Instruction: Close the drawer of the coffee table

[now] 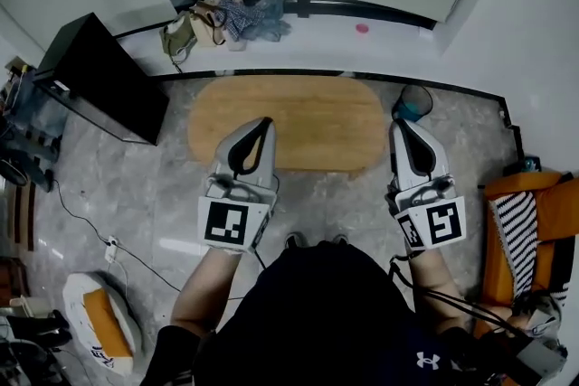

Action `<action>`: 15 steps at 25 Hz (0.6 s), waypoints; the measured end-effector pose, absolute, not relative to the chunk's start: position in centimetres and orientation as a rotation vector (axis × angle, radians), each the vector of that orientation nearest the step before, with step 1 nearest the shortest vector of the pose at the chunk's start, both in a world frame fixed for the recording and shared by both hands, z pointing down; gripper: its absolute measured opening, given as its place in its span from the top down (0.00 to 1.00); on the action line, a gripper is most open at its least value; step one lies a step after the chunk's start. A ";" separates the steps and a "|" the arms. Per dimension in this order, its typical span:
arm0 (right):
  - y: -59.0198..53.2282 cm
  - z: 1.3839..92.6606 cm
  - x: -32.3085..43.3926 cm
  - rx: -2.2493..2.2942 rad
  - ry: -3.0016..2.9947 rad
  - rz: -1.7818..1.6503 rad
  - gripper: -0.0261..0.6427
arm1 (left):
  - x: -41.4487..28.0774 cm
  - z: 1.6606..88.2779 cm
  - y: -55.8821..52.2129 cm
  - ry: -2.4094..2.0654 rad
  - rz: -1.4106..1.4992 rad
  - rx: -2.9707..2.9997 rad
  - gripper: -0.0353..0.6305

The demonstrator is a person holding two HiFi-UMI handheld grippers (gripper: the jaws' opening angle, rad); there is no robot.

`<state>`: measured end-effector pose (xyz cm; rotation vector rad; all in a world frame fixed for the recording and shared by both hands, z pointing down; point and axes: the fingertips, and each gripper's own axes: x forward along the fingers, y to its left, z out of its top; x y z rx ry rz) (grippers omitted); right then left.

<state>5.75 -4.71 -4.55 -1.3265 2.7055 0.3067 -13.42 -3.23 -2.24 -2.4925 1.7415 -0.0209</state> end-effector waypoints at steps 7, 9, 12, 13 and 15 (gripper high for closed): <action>-5.9 -3.9 4.4 -1.353 2.731 0.279 0.96 | -16.0 -2.2 -4.4 1.756 -0.017 -2.445 0.94; -6.5 -3.3 4.3 -1.380 2.736 0.264 0.96 | -16.7 -1.7 -4.9 1.766 -0.025 -2.450 0.94; -7.1 -2.3 4.0 -1.408 2.749 0.239 0.96 | -17.7 -0.8 -5.5 1.780 -0.027 -2.462 0.94; -7.2 -2.0 3.7 -1.411 2.756 0.236 0.96 | -18.1 -0.5 -5.7 1.786 -0.028 -2.468 0.95; -7.4 -1.8 3.1 -1.408 2.765 0.232 0.96 | -18.9 0.1 -6.2 1.796 -0.035 -2.480 0.94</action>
